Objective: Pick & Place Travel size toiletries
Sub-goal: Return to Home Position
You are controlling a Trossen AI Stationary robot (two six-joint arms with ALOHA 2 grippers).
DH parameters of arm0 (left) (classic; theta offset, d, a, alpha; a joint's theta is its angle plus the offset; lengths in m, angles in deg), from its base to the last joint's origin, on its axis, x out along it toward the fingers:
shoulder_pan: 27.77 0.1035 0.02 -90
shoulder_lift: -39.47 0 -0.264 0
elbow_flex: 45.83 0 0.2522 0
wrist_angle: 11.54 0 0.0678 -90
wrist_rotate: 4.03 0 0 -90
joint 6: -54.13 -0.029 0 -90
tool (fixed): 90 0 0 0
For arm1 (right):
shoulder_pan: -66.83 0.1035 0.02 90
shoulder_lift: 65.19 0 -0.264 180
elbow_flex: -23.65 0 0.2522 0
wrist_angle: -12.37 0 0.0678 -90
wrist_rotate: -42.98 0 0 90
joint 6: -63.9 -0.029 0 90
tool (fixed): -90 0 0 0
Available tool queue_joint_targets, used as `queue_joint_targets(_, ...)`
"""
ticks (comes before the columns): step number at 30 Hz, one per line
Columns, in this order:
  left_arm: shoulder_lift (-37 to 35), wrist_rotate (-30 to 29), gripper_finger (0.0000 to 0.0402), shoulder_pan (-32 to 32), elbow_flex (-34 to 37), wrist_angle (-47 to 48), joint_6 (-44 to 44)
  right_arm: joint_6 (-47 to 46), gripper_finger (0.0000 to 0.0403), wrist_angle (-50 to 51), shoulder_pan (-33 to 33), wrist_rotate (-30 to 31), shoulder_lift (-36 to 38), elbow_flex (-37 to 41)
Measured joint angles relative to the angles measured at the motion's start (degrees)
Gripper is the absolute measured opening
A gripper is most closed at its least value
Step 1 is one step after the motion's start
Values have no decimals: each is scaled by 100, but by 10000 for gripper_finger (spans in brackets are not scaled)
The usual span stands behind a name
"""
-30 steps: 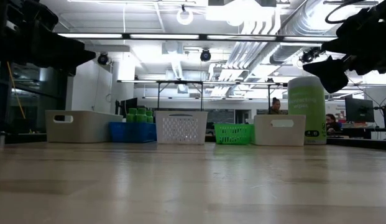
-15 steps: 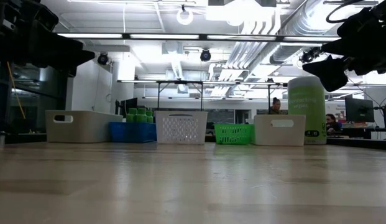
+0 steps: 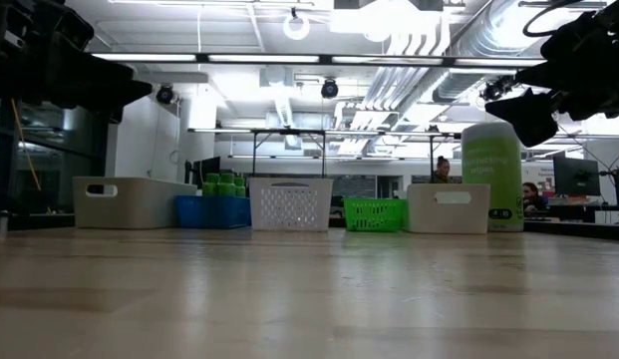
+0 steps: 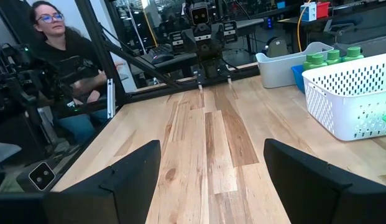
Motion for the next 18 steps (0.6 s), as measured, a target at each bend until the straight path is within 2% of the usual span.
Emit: queue_joint_targets(18,304,-2,188,2,-7,-2,2,-1,280,-7,2,-5,-2,4)
